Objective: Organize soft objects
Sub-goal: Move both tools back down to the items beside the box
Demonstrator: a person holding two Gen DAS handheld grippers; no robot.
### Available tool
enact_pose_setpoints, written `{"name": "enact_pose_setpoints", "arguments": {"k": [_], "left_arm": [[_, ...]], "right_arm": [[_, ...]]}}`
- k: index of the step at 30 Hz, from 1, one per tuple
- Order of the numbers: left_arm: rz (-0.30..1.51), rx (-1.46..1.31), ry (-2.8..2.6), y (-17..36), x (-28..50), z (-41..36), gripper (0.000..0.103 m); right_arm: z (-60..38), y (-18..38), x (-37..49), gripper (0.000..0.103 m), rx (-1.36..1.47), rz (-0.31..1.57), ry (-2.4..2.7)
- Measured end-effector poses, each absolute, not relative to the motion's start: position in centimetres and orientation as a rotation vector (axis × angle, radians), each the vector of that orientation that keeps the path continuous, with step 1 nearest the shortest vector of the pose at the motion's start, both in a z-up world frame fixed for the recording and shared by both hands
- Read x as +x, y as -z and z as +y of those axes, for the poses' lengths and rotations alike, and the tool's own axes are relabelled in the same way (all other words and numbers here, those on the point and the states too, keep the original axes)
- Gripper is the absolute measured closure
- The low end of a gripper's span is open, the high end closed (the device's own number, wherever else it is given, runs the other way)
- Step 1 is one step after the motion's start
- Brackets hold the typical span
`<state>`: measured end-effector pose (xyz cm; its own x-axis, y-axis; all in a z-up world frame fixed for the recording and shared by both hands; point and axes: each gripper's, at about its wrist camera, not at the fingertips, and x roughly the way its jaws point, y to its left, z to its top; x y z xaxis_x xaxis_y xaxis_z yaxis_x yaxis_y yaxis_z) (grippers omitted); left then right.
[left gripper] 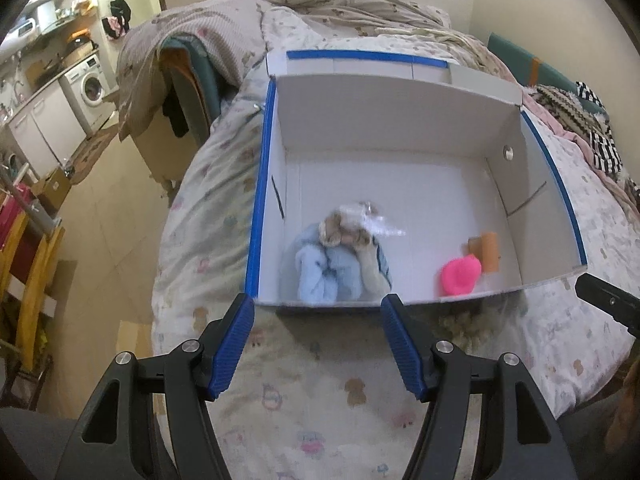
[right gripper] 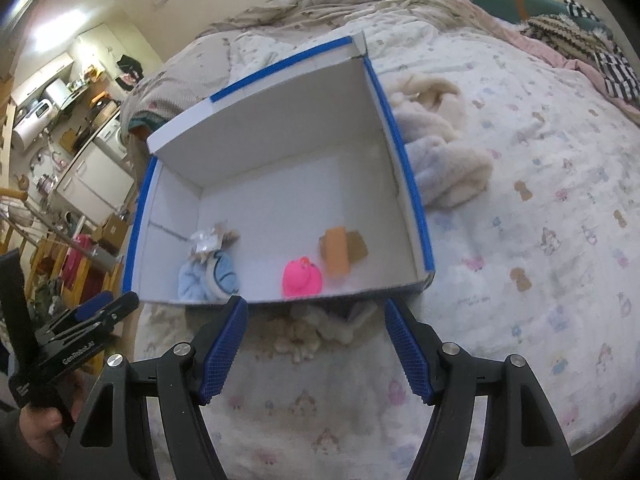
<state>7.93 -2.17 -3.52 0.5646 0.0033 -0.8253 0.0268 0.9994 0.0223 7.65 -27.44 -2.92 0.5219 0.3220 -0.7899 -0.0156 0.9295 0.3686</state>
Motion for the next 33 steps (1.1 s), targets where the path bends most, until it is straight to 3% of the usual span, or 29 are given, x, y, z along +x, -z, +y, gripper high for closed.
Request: {"name": "enact_pose_setpoints", "arguments": {"k": [17,30,33], "left_arm": [[1.073,-0.036,-0.011,5.9,7.3,0.2,0.04],[1.217,0.048,0.109,10.4,8.6,-6.4,0.04],[1.237,0.063,0.138,10.9,8.9,-7.8,0.04]], "right_arm": [[-28.5,9.7,9.3,0.028,0.464,1.265,-0.099],[-25.4,13.5,12.4,0.029,0.333,1.339,-0.055],[-24.9,14.2,12.8,0.039,0.326,1.353,-0.075]]}}
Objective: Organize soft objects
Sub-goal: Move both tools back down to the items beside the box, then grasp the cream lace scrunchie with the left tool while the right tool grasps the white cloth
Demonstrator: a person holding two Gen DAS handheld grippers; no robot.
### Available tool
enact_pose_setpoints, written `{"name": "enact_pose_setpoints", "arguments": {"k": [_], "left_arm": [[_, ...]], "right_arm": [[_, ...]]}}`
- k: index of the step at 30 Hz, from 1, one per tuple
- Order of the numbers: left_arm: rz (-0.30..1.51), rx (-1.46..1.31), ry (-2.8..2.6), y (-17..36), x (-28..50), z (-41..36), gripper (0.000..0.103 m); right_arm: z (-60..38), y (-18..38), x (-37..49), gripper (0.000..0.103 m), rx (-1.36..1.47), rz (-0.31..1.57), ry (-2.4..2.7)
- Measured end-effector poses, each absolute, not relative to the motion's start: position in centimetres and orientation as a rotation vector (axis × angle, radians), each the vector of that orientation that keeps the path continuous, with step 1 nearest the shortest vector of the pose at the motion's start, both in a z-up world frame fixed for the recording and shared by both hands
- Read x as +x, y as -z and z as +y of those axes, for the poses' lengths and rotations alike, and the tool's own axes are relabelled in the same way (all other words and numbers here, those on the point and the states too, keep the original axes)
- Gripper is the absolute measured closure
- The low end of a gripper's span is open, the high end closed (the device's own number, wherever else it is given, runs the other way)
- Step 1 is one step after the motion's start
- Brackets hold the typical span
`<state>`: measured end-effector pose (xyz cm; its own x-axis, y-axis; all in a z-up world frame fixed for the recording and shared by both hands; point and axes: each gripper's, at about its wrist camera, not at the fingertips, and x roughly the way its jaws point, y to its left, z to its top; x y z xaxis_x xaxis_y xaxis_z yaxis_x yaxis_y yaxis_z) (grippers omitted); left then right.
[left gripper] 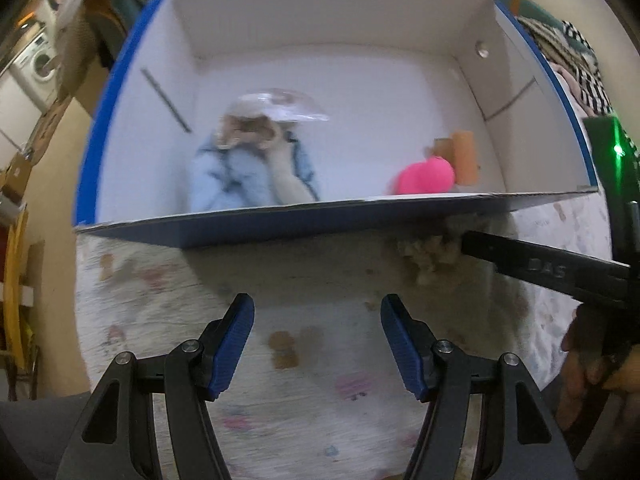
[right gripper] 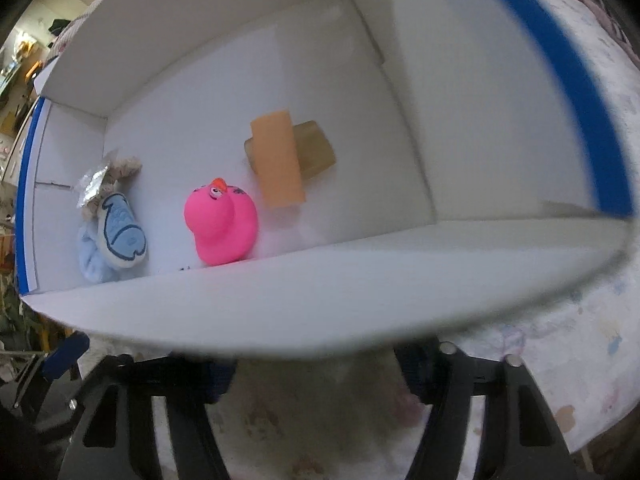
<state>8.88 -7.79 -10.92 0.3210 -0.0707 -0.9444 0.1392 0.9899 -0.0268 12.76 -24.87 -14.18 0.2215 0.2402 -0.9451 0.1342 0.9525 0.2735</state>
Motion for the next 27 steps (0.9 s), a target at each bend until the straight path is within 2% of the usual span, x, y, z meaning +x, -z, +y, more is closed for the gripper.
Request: {"name": "enact_pose_setpoints", "arguments": {"k": [3,4,7,24,25,26,27], "left_arm": [[1.254,0.066,0.149,11.4,9.3,-8.6,0.04],[1.258,0.066,0.149,11.5,9.4,-8.7,0.04],[1.283,0.057,0.158,12.2,9.8,-9.2,0.04],[1.299,0.096,0.331,15.6,12.7,-15.5,0.041],[1.304,0.087,0.338,15.9,13.0,-15.7,0.051],[1.307,0.074,0.345,16.2,13.2,-15.8,0.068],[1.312,0.059,0.354,16.5,13.2,-15.9,0.074]], "right_arm": [[-24.6,15.0,13.0,0.055,0.318,1.36,-0.094],[-24.5,15.0,13.0,0.069,0.318,1.356,-0.11],[-24.4,14.4,12.6,0.077,0.307,1.328,-0.148],[-29.7,12.8,9.0,0.078,0.401,1.286,-0.134],[-29.3,12.7,9.1,0.078,0.4,1.285,-0.134],[-29.3,12.6,9.1,0.078,0.401,1.282,-0.134],[-29.5,12.4,9.2,0.078,0.402,1.281,-0.136]]}}
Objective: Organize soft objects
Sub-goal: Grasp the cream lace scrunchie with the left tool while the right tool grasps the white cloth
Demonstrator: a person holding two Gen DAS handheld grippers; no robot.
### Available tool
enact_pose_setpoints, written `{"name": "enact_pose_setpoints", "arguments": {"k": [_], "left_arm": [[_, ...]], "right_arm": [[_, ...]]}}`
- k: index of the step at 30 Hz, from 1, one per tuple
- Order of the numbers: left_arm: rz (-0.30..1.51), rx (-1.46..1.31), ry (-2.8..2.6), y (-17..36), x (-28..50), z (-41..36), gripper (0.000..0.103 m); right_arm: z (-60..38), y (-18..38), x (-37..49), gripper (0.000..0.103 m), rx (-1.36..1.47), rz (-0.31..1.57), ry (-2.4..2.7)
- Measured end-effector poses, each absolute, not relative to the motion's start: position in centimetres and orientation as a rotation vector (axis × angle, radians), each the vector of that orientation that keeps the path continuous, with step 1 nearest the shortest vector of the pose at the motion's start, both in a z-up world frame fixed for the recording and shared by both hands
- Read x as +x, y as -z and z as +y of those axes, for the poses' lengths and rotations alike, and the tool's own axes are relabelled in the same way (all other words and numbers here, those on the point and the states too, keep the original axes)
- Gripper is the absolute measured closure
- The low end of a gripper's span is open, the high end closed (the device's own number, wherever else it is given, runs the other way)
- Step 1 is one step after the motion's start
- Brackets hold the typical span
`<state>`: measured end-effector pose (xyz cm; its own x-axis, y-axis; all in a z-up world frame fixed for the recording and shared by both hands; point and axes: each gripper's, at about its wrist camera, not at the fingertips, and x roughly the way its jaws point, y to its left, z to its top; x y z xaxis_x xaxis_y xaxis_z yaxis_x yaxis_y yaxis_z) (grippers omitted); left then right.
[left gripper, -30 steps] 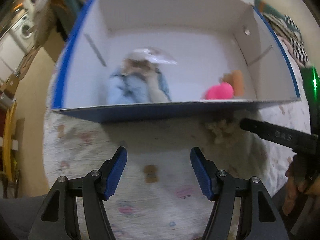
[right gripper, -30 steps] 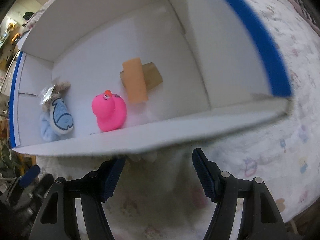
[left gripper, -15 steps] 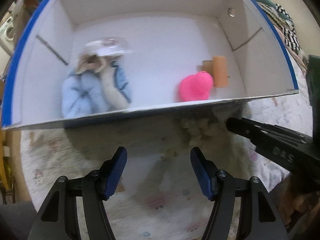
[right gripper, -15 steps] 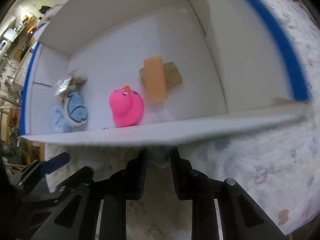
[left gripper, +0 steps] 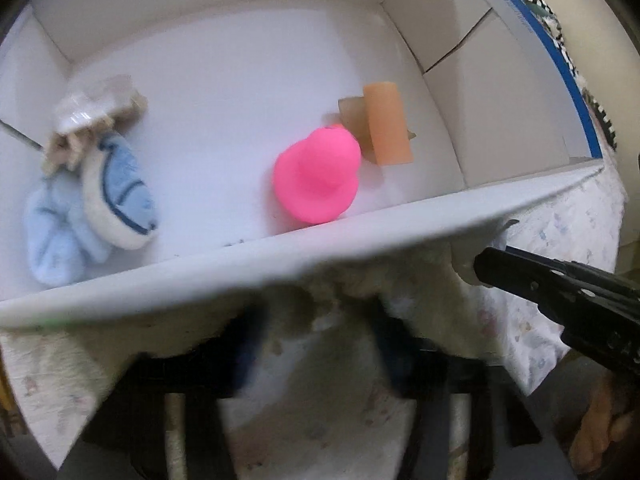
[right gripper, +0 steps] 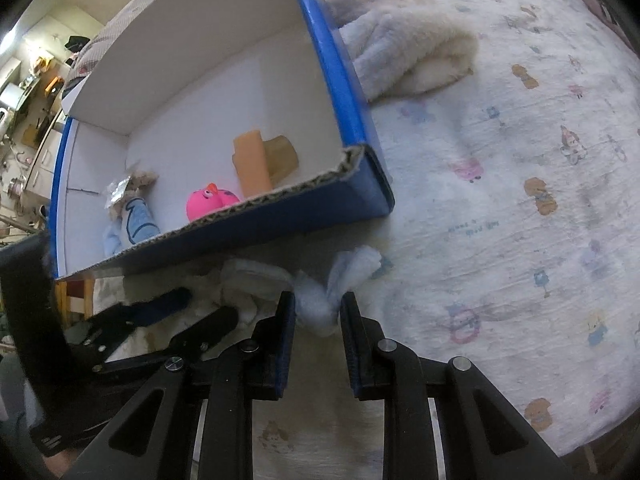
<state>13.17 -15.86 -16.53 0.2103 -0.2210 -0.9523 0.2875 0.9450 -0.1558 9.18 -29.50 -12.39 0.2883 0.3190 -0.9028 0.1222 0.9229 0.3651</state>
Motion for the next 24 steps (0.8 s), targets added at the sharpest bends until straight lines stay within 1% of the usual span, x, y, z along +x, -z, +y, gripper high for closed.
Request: {"name": "enact_pose_setpoints", "arguments": {"k": [2,4,16,24], "left_arm": [[1.335,0.026,0.368,17.2,13.2,-15.5,0.089],[1.336,0.017,0.379,17.2,13.2,-15.3,0.094],[1.299,0.035,0.3,15.8,12.6,-13.0,0.095],[1.267,0.043,0.244,14.2,10.3,-10.5,0.095]], "right_arm": [[-29.3,12.4,9.6,0.078,0.401,1.282,-0.137],[-29.4,12.3,9.6,0.078,0.403,1.282,-0.139],[-29.1,11.2,9.0,0.078,0.386,1.267,-0.143],[-27.1,10.4,7.8,0.078,0.328,1.268,-0.161]]}}
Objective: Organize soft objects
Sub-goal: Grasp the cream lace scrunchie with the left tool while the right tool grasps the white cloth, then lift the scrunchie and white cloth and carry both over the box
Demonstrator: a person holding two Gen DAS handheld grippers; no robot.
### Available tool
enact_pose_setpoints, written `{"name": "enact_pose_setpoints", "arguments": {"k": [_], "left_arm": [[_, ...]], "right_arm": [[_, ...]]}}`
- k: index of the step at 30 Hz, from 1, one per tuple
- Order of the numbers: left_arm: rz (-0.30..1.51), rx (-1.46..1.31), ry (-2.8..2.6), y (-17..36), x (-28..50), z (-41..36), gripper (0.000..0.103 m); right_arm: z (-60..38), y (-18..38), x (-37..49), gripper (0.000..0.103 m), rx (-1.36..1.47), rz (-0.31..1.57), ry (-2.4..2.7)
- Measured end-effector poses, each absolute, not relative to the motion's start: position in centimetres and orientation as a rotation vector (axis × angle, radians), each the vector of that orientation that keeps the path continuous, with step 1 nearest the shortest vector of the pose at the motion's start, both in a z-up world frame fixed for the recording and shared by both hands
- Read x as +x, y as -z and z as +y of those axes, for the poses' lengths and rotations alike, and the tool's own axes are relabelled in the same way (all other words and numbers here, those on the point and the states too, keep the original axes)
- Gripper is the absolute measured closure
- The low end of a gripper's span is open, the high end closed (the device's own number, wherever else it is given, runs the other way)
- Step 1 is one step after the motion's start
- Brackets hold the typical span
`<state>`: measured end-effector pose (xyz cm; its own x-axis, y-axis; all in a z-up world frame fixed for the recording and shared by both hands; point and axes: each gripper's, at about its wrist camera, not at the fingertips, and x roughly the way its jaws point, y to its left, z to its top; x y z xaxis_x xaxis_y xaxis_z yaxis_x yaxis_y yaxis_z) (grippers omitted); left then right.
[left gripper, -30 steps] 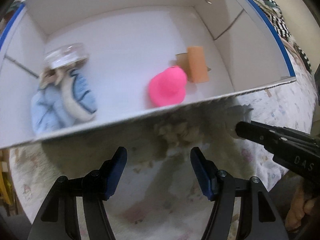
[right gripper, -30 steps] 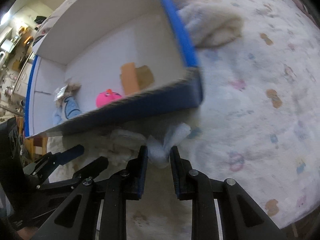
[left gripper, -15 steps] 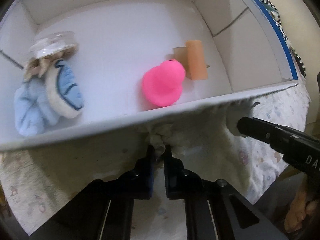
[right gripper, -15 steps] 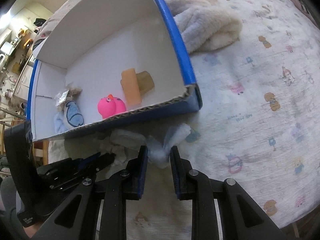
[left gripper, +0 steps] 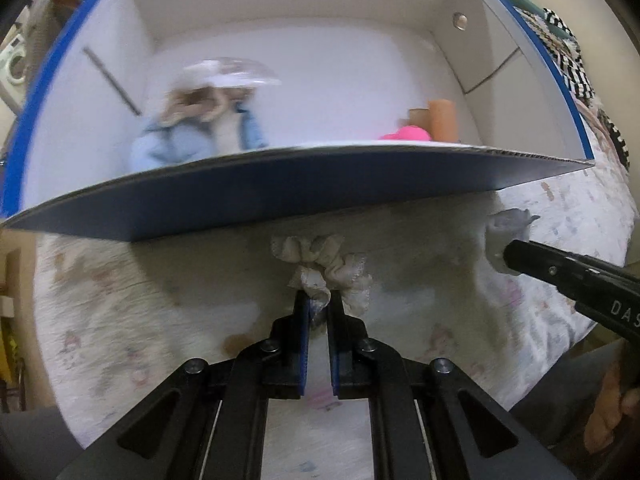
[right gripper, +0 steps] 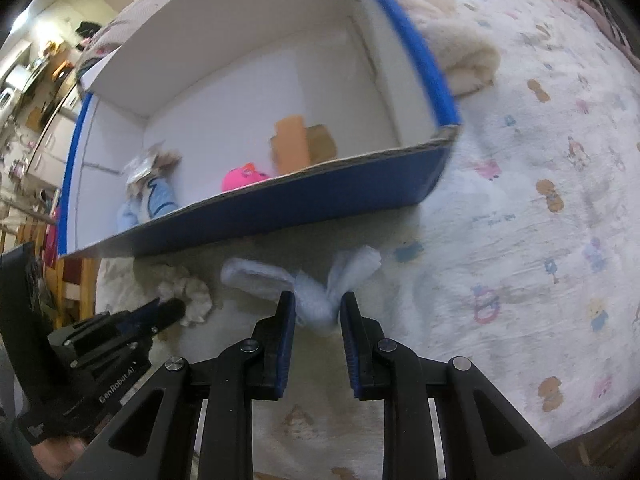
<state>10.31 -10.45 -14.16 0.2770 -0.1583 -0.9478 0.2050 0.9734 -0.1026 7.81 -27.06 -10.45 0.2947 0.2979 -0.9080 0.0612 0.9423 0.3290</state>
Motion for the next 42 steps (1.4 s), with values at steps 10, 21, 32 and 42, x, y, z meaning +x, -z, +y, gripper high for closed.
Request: {"name": "enact_pose_setpoints", "arguments": {"k": [10,21,32,42], "left_arm": [[1.196,0.116,0.109,12.0,7.1,-5.7,0.095],[1.142,-0.005,-0.018,9.6,4.2,-0.8,0.095],[0.97,-0.068,-0.035,2.6,3.5,0.2,0.095],[0.902,-0.078,-0.032,-1.8,8.4,0.6,0.095]], "right_arm": [[-24.1,10.3,7.2,0.078,0.205,1.278,-0.18],[-21.7,7.9,4.9,0.078,0.252,1.221,-0.295],[-23.6,2.0,4.6,0.078,0.421,1.009,-0.395],[-24.4,-0.4,8.4,0.078,0.396,0.94,-0.365]]}}
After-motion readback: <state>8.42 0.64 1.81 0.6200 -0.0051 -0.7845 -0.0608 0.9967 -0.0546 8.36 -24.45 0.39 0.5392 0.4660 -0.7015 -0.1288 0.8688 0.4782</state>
